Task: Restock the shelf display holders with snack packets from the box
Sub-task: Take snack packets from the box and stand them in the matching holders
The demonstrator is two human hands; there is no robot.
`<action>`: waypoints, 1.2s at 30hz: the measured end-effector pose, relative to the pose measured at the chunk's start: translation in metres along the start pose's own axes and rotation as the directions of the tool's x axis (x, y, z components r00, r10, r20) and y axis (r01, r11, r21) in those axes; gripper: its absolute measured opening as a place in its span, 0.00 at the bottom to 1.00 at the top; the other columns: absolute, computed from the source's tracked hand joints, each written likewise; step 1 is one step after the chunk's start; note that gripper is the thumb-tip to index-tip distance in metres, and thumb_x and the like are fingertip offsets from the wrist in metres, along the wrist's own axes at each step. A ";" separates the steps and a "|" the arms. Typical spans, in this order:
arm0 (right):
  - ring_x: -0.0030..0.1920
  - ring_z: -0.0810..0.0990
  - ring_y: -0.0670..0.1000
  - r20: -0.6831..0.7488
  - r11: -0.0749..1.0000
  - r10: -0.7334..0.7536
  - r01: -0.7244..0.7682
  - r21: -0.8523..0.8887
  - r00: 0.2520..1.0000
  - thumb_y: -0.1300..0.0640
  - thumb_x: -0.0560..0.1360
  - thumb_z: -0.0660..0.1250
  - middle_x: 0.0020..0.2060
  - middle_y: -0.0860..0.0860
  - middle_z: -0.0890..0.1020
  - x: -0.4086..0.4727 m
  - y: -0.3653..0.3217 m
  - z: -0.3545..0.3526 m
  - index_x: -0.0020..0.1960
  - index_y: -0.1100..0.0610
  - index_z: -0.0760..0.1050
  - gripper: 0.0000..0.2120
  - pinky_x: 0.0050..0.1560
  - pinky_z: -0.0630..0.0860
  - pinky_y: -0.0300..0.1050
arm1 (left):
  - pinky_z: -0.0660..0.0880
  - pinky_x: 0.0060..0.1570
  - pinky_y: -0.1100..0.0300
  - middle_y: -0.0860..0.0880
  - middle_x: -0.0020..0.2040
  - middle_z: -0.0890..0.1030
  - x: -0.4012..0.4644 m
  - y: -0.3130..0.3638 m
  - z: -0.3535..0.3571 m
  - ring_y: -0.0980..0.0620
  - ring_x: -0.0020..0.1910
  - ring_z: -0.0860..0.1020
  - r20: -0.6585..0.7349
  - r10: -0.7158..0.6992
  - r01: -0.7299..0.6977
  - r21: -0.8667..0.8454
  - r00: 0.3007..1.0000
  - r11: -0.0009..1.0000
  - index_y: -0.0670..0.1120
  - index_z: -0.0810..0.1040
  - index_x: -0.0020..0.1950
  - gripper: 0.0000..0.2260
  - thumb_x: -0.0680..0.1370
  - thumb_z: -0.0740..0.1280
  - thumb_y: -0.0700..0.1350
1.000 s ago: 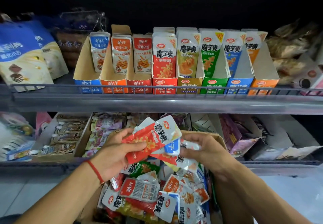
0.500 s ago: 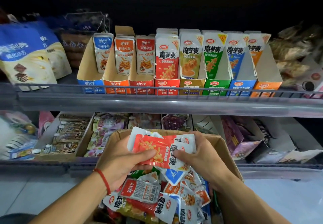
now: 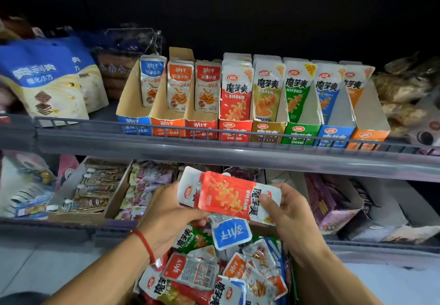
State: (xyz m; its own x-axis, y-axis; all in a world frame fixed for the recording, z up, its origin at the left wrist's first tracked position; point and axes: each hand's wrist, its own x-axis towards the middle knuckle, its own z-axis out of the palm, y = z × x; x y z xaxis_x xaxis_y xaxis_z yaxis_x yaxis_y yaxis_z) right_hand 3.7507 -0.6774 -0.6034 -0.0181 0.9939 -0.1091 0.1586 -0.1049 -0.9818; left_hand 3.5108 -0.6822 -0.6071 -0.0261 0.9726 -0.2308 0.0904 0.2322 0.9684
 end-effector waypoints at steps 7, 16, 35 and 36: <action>0.46 0.87 0.64 -0.045 0.991 -0.068 0.072 0.114 0.997 0.55 0.79 0.70 0.52 0.55 0.87 0.000 -0.017 -0.012 0.59 0.55 0.76 0.10 0.48 0.84 0.63 | 0.80 0.41 0.51 0.43 0.45 0.87 0.000 0.017 -0.007 0.45 0.37 0.82 -0.044 0.028 -0.031 -0.067 0.999 0.997 0.45 0.81 0.56 0.14 0.75 0.73 0.30; 0.46 0.88 0.52 -0.135 0.950 -0.297 0.277 -0.146 0.945 0.58 0.77 0.73 0.47 0.50 0.88 0.013 -0.093 -0.026 0.59 0.56 0.79 0.12 0.44 0.85 0.49 | 0.80 0.38 0.52 0.45 0.46 0.87 0.001 0.034 -0.023 0.46 0.37 0.84 -0.175 0.077 -0.103 -0.139 0.982 0.985 0.45 0.81 0.55 0.14 0.76 0.71 0.29; 0.67 0.76 0.57 0.250 0.170 -0.313 0.313 -0.934 0.916 0.47 0.76 0.74 0.67 0.53 0.79 0.147 -0.244 0.011 0.72 0.54 0.73 0.27 0.67 0.74 0.56 | 0.83 0.43 0.48 0.45 0.46 0.87 0.014 0.048 -0.071 0.49 0.35 0.83 -0.350 0.067 -0.187 -0.320 0.934 0.929 0.45 0.80 0.55 0.13 0.75 0.73 0.32; 0.68 0.75 0.57 0.269 0.150 -0.312 0.327 -0.933 0.911 0.47 0.76 0.74 0.68 0.53 0.78 0.148 -0.241 0.015 0.73 0.53 0.73 0.28 0.67 0.74 0.54 | 0.83 0.44 0.47 0.45 0.46 0.87 0.013 0.049 -0.071 0.49 0.35 0.83 -0.351 0.066 -0.186 -0.322 0.934 0.928 0.45 0.80 0.55 0.12 0.75 0.73 0.32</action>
State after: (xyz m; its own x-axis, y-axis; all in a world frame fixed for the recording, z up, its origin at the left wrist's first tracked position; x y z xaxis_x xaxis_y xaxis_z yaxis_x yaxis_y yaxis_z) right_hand 3.6956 -0.5051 -0.3857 -0.3316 0.9289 0.1648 0.9390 0.3419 -0.0379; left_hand 3.4443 -0.6585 -0.5555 -0.3675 0.9224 -0.1190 -0.2316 0.0331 0.9722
